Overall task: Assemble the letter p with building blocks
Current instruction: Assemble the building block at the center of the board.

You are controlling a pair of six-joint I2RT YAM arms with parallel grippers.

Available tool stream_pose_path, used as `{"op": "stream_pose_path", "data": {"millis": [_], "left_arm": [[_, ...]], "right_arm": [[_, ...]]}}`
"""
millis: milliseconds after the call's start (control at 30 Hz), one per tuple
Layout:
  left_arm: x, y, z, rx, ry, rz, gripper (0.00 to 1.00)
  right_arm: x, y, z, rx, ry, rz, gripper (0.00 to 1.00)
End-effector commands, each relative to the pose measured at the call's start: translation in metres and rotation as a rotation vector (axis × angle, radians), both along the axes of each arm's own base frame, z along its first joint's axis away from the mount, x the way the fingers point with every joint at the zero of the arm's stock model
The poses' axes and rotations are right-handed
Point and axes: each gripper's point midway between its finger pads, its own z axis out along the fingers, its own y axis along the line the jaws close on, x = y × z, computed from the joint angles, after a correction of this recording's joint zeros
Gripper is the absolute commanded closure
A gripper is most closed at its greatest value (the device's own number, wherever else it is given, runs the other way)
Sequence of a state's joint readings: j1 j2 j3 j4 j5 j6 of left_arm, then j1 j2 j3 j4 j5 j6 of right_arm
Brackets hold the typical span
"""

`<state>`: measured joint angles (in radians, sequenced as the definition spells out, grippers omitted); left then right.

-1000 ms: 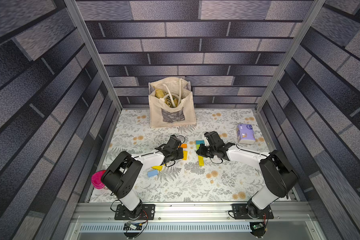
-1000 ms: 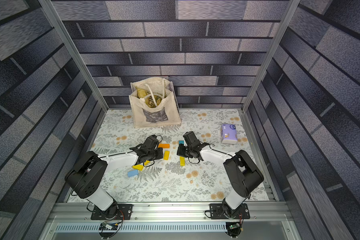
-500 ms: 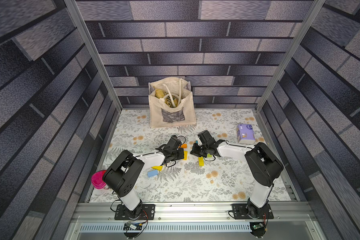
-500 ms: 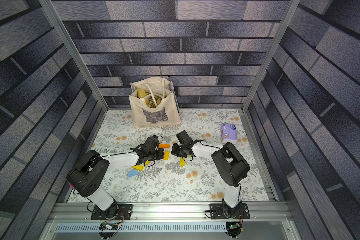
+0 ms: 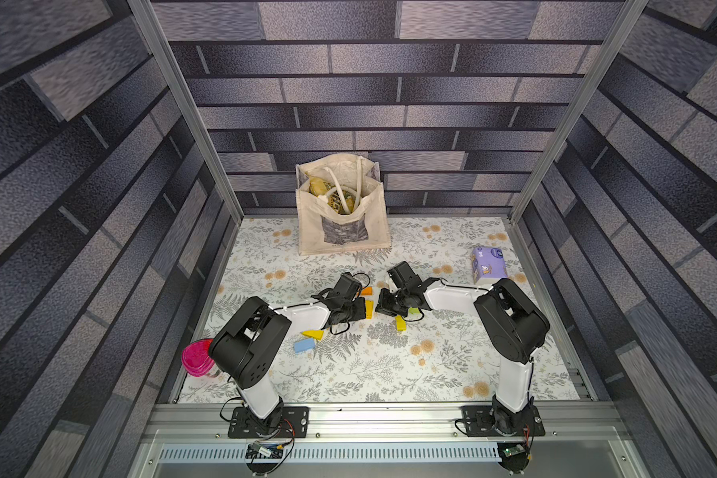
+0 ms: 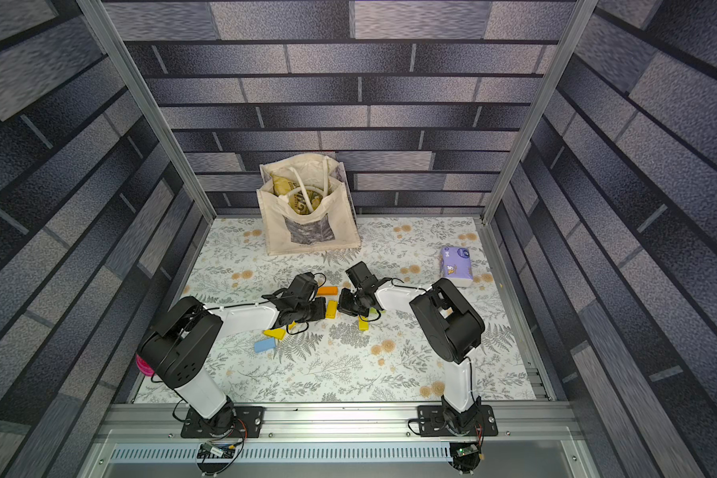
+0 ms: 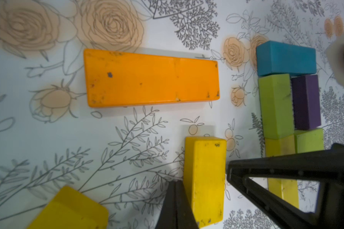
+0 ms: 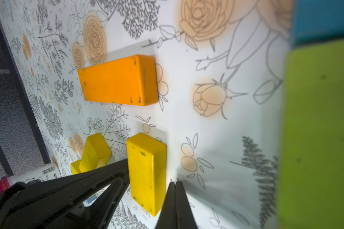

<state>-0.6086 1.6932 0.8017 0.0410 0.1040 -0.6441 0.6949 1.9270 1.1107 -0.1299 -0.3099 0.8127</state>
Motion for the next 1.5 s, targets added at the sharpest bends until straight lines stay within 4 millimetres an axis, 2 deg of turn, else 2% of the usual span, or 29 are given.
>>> {"op": "stream_pose_path", "data": {"millis": [0,167,667,700,767,1467], "left_arm": [[-0.004,-0.002,-0.009,0.011,0.035,-0.009,1.0],[-0.003,-0.004,-0.011,0.006,0.044,-0.007,1.0],[0.005,0.0,-0.018,-0.008,0.067,0.007,1.0],[0.005,-0.001,-0.018,-0.008,0.068,0.005,1.0],[0.005,-0.001,-0.019,-0.009,0.069,0.004,1.0],[0.008,-0.003,-0.022,0.0,0.082,-0.001,1.0]], "right_arm": [[-0.001,0.008,-0.002,0.011,0.028,0.01,1.0],[0.002,0.013,-0.006,0.014,0.041,0.009,1.0],[0.012,0.011,-0.008,-0.01,0.051,-0.005,1.0],[0.011,0.009,-0.018,-0.026,0.071,-0.007,1.0],[0.011,0.006,-0.023,-0.034,0.078,-0.011,1.0],[0.019,0.002,-0.022,-0.024,0.075,-0.026,1.0]]}}
